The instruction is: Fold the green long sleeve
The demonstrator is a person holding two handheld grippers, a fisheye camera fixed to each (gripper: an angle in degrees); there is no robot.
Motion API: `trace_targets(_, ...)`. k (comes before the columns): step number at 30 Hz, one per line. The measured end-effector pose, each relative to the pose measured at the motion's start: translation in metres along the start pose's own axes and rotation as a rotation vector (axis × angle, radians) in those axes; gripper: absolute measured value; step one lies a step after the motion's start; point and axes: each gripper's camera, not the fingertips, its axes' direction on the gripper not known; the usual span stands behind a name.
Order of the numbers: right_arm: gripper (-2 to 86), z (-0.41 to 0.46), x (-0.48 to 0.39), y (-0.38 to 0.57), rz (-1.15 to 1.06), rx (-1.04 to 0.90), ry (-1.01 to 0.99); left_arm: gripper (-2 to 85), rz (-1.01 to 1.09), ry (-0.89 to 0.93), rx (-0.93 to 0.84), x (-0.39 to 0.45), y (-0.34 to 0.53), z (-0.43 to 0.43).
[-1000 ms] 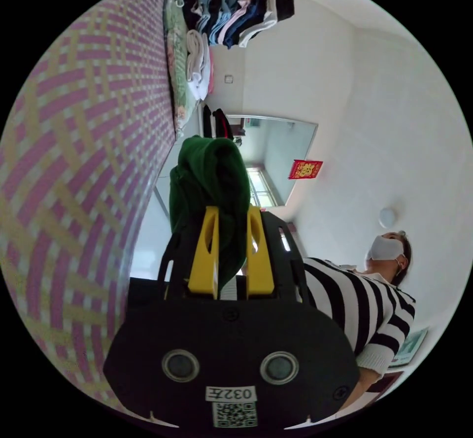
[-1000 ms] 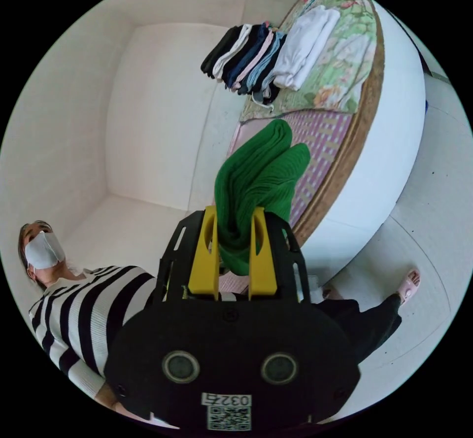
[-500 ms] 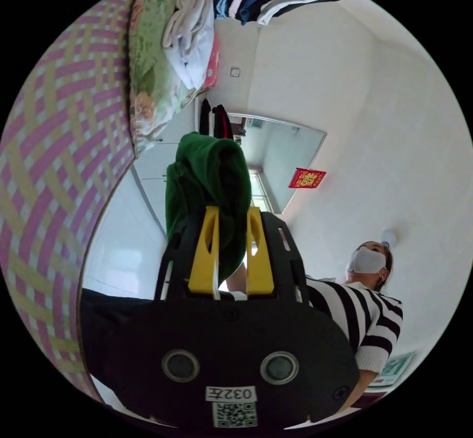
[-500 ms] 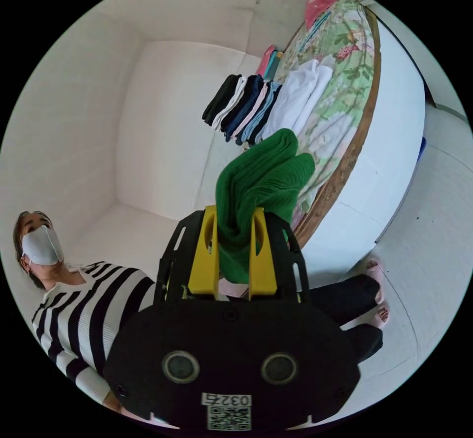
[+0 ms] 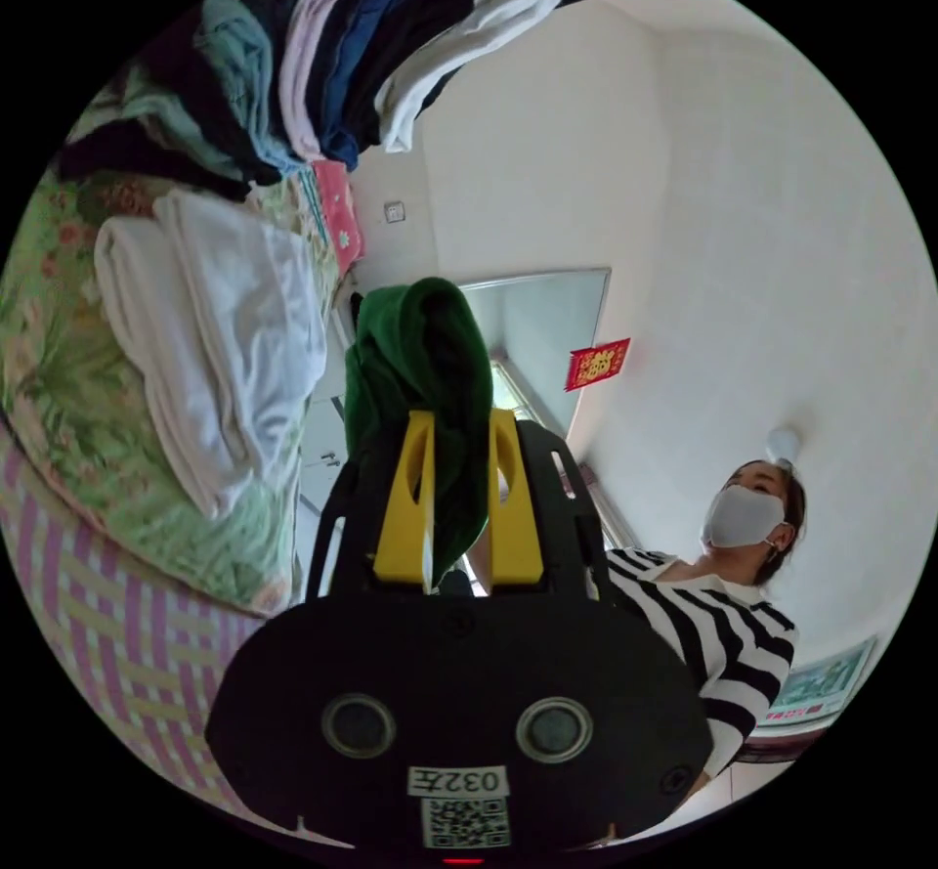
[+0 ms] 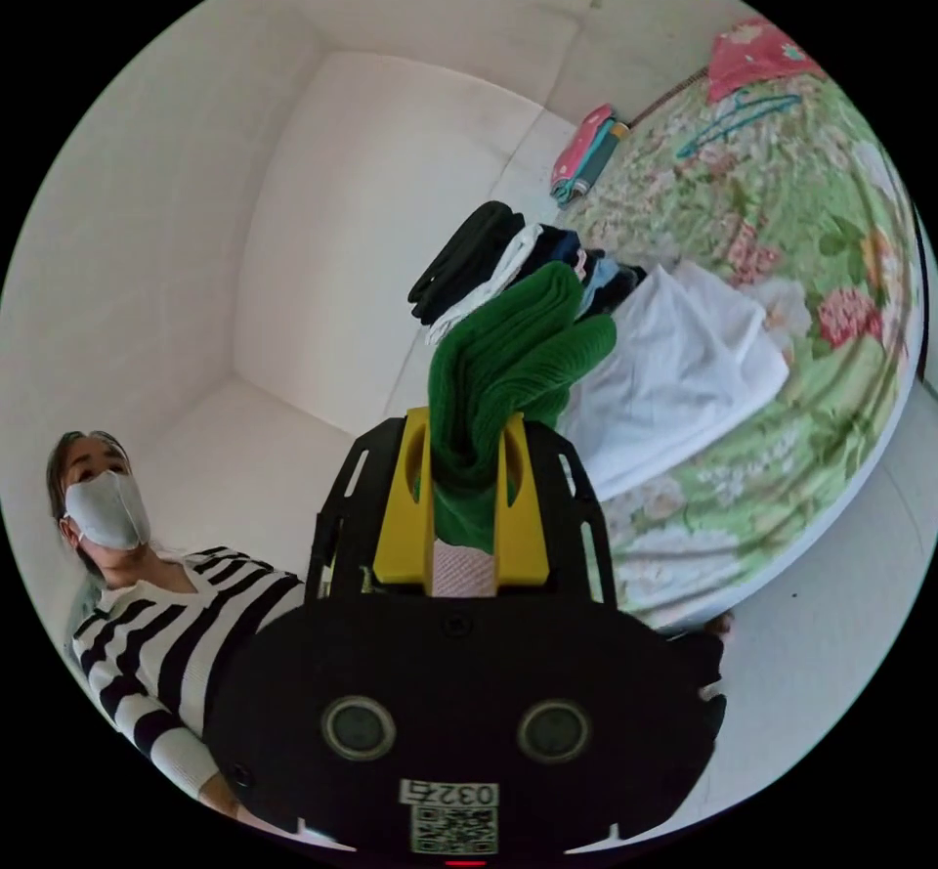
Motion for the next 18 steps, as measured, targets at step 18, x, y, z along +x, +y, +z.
trace_targets(18,13.0,-0.004,0.138,-0.125,0.365,-0.082,-0.174,8.3,-0.271,-0.194,0.254,-0.086,-0.047,0.018)
